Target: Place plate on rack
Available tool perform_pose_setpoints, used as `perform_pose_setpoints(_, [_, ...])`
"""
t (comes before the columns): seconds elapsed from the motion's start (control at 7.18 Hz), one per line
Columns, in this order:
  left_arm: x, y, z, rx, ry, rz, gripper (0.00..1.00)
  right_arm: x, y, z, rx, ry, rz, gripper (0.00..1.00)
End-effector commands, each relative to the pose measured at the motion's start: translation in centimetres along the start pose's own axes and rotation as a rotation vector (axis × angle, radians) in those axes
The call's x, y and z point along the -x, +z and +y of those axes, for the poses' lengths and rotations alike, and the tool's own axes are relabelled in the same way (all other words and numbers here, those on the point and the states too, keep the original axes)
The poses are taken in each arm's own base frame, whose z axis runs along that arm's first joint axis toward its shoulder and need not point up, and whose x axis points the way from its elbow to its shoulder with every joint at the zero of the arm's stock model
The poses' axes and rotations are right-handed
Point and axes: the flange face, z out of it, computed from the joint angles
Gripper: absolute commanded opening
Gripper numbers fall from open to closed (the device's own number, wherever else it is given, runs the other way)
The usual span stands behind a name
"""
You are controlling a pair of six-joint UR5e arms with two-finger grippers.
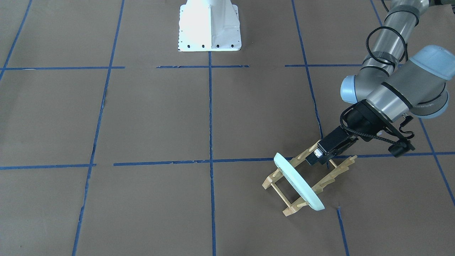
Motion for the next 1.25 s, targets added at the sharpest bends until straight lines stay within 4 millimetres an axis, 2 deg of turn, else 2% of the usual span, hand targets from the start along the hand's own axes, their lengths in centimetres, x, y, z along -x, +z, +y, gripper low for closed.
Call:
perform_pose_setpoints(0.0, [-1.5, -2.7, -1.4, 0.058, 0.126, -0.291, 1.00, 0.0, 0.0, 0.0, -0.001, 0.000, 0.000, 1.00])
perform_pose_setpoints(0.14, [-1.4, -3.9, -2.1, 0.092, 0.186, -0.440, 1.00, 0.1, 0.0, 0.0, 0.000, -0.001, 0.000, 1.00])
perform_pose_setpoints(0.28, [-1.1, -6.2, -3.3, 0.127, 0.291, -0.517, 1.00, 0.0, 0.1, 0.0, 0.001, 0.000, 0.000, 1.00])
perform_pose_setpoints(0.42, [2.8, -9.8, -5.5, 0.161, 0.408, -0.577, 1.00, 0.0, 0.0, 0.0, -0.001, 0.000, 0.000, 1.00])
perform_pose_setpoints(0.56, [7.8, -13.9, -8.2, 0.190, 0.537, -0.614, 1.00, 0.0, 0.1, 0.0, 0.001, 0.000, 0.000, 1.00])
perform_pose_setpoints(0.7, [13.2, -19.0, -10.8, 0.233, 0.653, -0.658, 1.00, 0.0, 0.1, 0.0, 0.001, 0.000, 0.000, 1.00])
perform_pose_setpoints(0.84, [17.1, -23.9, -12.8, 0.297, 0.695, -0.708, 1.00, 0.0, 0.1, 0.0, 0.002, 0.001, 0.000, 1.00])
perform_pose_setpoints(0.97, [21.5, -28.2, -13.1, 0.330, 0.674, -0.733, 1.00, 0.0, 0.1, 0.0, 0.001, 0.000, 0.000, 1.00])
perform_pose_setpoints(1.11, [27.5, -32.8, -12.0, 0.320, 0.574, -0.735, 1.00, 0.1, 0.0, 0.0, 0.000, -0.001, 0.000, 1.00])
